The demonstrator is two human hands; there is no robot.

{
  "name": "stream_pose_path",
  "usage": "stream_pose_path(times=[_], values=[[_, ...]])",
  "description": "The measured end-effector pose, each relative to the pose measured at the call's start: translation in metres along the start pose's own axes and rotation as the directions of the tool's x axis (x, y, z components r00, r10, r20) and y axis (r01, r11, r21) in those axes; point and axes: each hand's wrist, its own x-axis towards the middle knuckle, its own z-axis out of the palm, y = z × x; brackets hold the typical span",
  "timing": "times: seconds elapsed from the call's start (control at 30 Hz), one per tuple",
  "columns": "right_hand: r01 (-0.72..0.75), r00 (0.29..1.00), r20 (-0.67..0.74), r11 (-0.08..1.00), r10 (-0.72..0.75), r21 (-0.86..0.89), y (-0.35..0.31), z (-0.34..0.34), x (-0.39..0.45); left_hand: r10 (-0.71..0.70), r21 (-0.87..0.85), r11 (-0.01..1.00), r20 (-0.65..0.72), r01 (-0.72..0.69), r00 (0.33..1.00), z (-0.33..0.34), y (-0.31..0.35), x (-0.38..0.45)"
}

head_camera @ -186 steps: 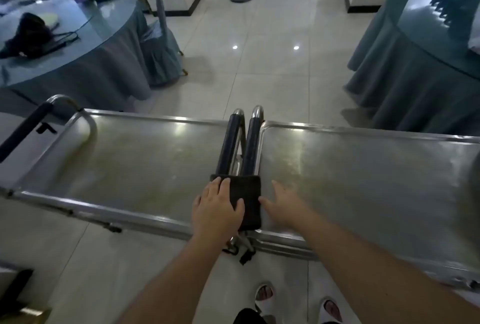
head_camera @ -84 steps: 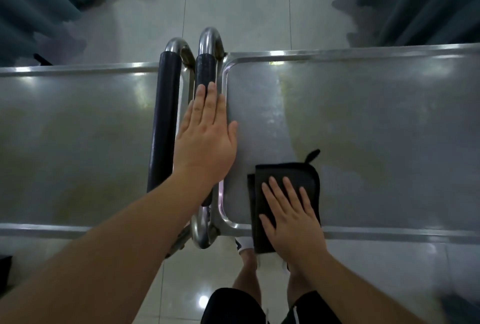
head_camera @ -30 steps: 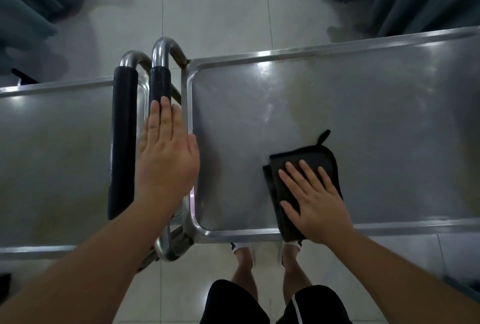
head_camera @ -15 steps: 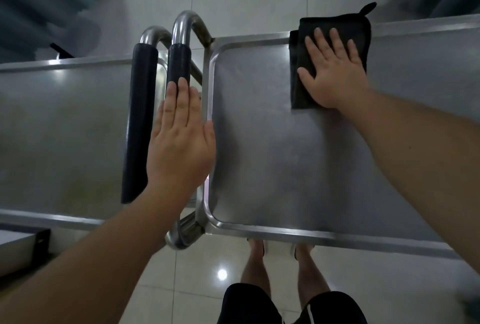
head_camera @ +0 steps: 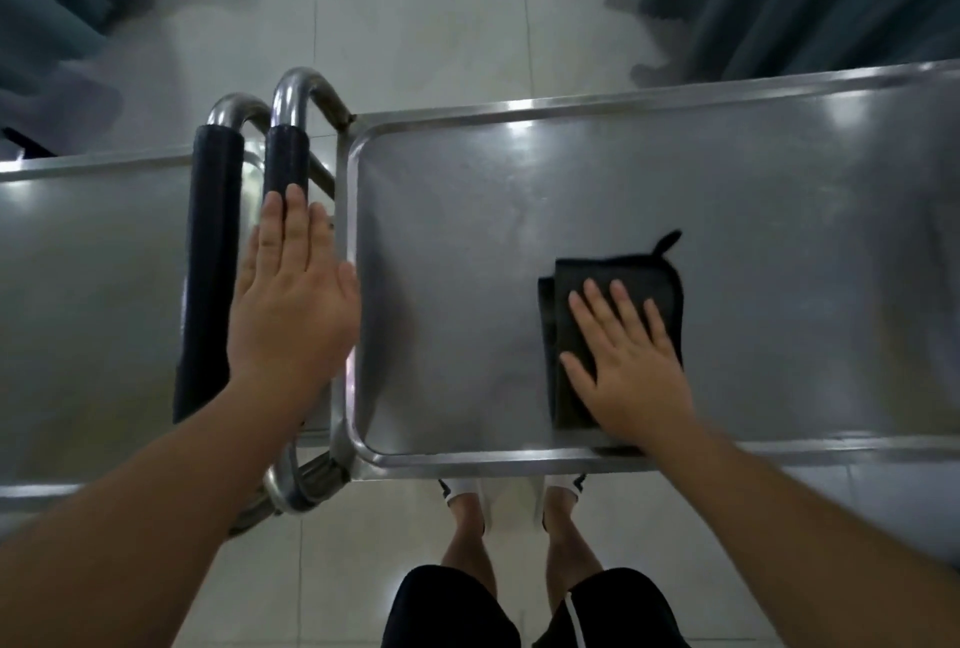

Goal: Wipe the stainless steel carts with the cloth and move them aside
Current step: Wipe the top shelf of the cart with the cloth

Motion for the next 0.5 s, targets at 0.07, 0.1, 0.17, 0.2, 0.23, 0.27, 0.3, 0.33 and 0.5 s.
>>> stream_pose_path(times=[0.07,0.1,0.17,0.2,0.23,0.27,0.3,0.33,0.5], values=[[-0.005,1.0,0.009,1.0,0.005,-0.007,0.008,0.01,-0.039,-0.014,-0.014,1.0,0.026,0.015,1.0,-0.004,0.002,0.0],[0.001,1.0,0.012,1.0,-0.001,-0.01,0.013,0.015,-0.056,-0.018,-0.019,1.0,0.039,0.018,0.999,-0.006,0.003,-0.001],[0.019,1.0,0.024,1.0,-0.018,-0.012,0.022,0.021,-0.078,-0.017,-0.024,1.0,0.053,0.019,0.998,-0.01,0.004,-0.001],[0.027,0.999,0.031,1.0,-0.027,-0.014,0.026,0.023,-0.082,-0.018,-0.023,1.0,0.056,0.019,0.998,-0.011,0.005,-0.001],[0.035,0.999,0.035,0.999,-0.034,-0.014,0.029,0.024,-0.082,-0.017,-0.023,1.0,0.058,0.018,0.998,-0.011,0.005,-0.002],[0.04,0.999,0.034,0.999,-0.039,-0.014,0.031,0.024,-0.077,-0.017,-0.024,1.0,0.057,0.018,0.998,-0.01,0.005,-0.002],[0.042,0.999,0.027,0.999,-0.041,-0.016,0.034,0.022,-0.068,-0.019,-0.022,1.0,0.055,0.02,0.998,-0.01,0.005,-0.001],[0.041,0.999,0.012,0.999,-0.041,-0.019,0.037,0.02,-0.057,-0.024,-0.016,1.0,0.053,0.025,0.998,-0.009,0.005,-0.001],[0.006,0.998,-0.061,0.999,-0.008,-0.041,0.063,-0.007,0.034,-0.014,0.01,1.0,0.023,0.014,1.0,-0.006,0.003,-0.001]])
